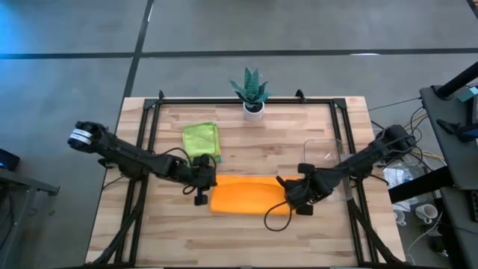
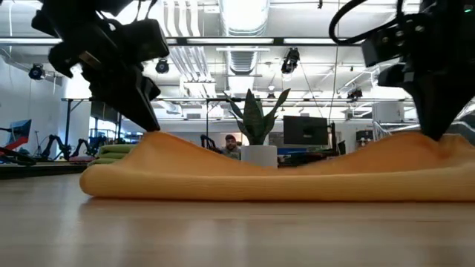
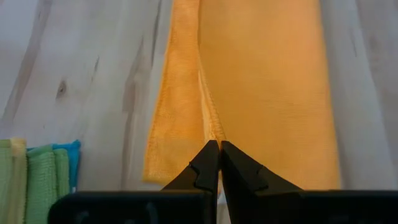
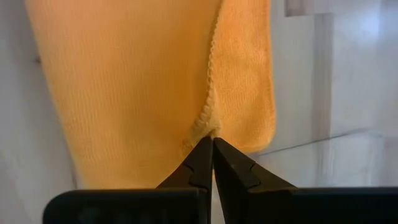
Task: Fold microfiber towels
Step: Fold the orange towel on the table
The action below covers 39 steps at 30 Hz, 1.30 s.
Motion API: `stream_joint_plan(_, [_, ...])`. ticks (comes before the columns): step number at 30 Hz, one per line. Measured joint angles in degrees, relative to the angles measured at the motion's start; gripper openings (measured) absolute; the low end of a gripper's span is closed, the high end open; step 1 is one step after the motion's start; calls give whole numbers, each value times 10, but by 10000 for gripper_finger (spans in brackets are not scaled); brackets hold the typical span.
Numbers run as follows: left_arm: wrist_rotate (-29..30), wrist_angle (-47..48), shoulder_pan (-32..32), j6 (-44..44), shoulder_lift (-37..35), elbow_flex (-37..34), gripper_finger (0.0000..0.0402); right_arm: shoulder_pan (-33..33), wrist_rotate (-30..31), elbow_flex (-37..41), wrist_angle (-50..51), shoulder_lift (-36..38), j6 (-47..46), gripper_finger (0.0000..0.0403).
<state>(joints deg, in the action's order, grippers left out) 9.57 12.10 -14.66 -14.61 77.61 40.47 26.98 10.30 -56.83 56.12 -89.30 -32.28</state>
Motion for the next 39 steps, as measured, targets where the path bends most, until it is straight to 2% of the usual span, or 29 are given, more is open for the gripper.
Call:
stream_joint_plan(7, [4, -12, 8, 0, 23, 0, 0, 1, 2, 12, -46, 0, -7, 9])
stream_joint_plan(11, [32, -15, 8, 0, 38, 0, 0, -1, 4, 14, -49, 0, -11, 9])
stream_joint_plan(17, [48, -41, 13, 6, 91, 0, 0, -17, 14, 17, -52, -5, -6, 9])
stream_joint_plan(22, [19, -46, 11, 15, 141, 2, 0, -39, 13, 23, -68, -5, 19, 9])
stream_joint_plan(25, [4, -7, 0, -8, 147, 7, 0, -53, 13, 23, -72, -12, 38, 9])
stream_joint_plan(28, [-2, 86, -28, -57, 131, 4, 0, -62, -1, 16, -69, -29, 50, 9])
stream_joint_plan(33, [-18, 196, -99, -155, 59, -1, 0, -62, -2, -37, -80, -70, 76, 9])
stream_joint_plan(36, [-26, 187, -129, -185, 14, -1, 0, -62, -2, -67, -74, -93, 106, 9])
stream_joint_plan(39, [-2, 181, -139, -200, -9, -1, 0, -62, -1, -85, -75, -111, 127, 9])
